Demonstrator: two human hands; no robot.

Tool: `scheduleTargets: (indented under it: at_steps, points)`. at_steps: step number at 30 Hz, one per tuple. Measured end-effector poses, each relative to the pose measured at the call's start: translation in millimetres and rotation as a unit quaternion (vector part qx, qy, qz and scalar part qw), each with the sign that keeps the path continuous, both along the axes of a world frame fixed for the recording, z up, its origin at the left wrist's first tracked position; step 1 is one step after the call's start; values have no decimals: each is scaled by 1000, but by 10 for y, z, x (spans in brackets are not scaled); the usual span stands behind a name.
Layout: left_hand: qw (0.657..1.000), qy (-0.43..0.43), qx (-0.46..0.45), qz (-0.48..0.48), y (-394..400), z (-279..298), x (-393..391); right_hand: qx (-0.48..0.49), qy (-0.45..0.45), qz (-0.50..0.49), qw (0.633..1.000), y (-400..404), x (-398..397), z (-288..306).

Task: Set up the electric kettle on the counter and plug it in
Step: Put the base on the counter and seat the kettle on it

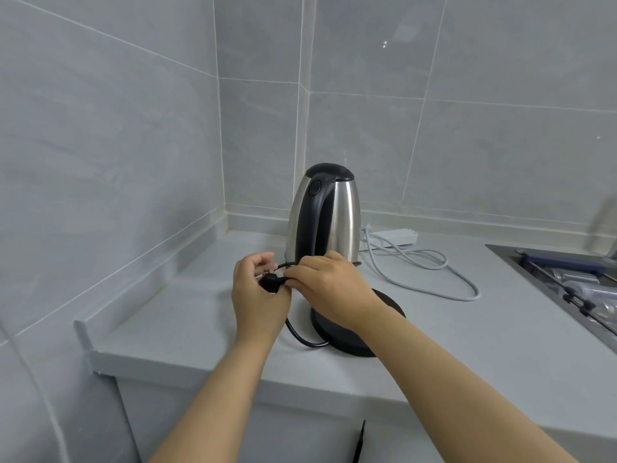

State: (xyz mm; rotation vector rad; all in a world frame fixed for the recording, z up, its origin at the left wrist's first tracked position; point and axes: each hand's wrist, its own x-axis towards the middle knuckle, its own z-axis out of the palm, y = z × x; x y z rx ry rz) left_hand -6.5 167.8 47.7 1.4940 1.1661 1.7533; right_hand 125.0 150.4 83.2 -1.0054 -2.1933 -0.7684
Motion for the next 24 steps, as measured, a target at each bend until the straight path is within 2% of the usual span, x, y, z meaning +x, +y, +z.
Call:
scheduleTargets:
  at_steps: [3, 5, 9, 12, 14, 18, 24]
  points:
    - [1000, 7, 4, -6, 16, -8, -12, -2, 90, 18, 996, -62, 62, -10]
    - [1000, 8, -3, -13, 34, -6, -7, 4, 204, 38, 978, -108, 121, -14]
    - [999, 20, -3, -35, 42, -2, 27, -8, 436, 10, 900, -131, 248, -8]
    - [999, 19, 2, -34, 77, -4, 33, -35, 555, -20, 831, -63, 291, -25]
    - [1000, -1, -9, -25, 132, 9, 15, -29, 582, -25, 813, -17, 291, -45]
    - [998, -32, -36, -27, 276, 46, -4, -25, 570, -43, 820, 63, 261, -74]
    - [999, 6, -39, -32, 409, 39, 62, -19, 566, -72, 821, 183, 291, -116]
